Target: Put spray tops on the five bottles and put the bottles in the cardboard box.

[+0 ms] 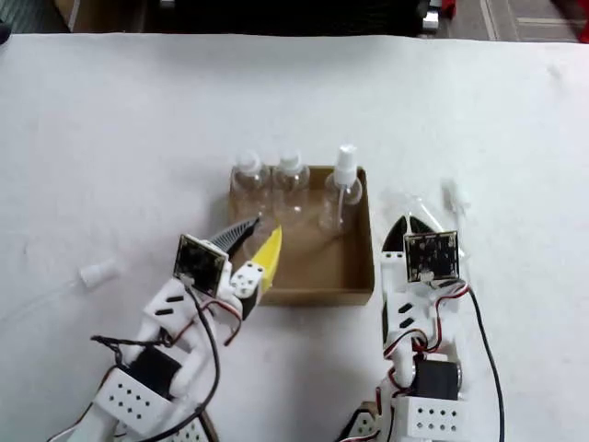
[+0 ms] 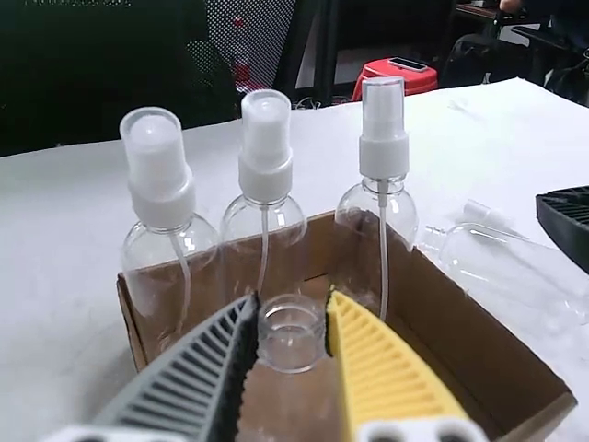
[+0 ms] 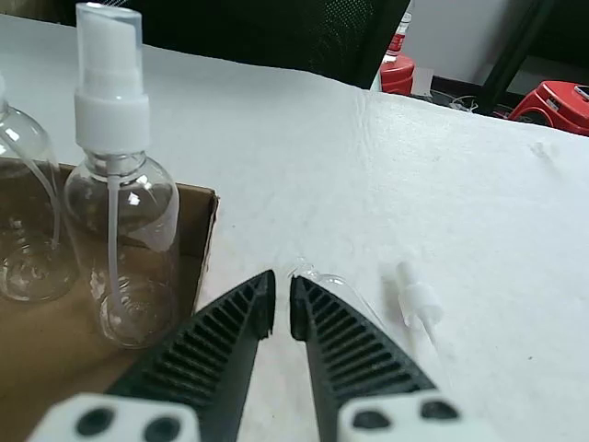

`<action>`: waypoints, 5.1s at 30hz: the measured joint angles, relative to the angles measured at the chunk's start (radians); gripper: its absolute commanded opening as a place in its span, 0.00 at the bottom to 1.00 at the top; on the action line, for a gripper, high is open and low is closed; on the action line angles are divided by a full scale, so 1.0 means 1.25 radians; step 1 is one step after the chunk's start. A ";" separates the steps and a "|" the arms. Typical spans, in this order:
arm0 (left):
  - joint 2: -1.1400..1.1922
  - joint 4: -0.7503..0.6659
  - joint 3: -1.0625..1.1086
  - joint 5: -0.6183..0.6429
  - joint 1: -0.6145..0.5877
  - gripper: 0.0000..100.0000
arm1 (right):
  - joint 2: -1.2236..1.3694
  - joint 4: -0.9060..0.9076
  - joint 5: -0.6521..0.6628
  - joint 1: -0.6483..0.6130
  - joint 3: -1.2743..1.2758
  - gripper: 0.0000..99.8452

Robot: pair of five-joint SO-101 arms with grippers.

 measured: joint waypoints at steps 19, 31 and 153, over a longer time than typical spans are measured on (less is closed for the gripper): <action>0.006 0.232 -0.103 0.006 0.000 0.18 | 0.000 0.000 0.000 0.000 0.000 0.02; 0.006 0.254 -0.126 0.006 0.000 0.18 | 0.000 0.000 0.000 0.000 0.000 0.02; 0.895 1.212 -1.624 -0.642 -0.372 0.02 | 0.000 -0.007 0.000 0.000 0.000 0.02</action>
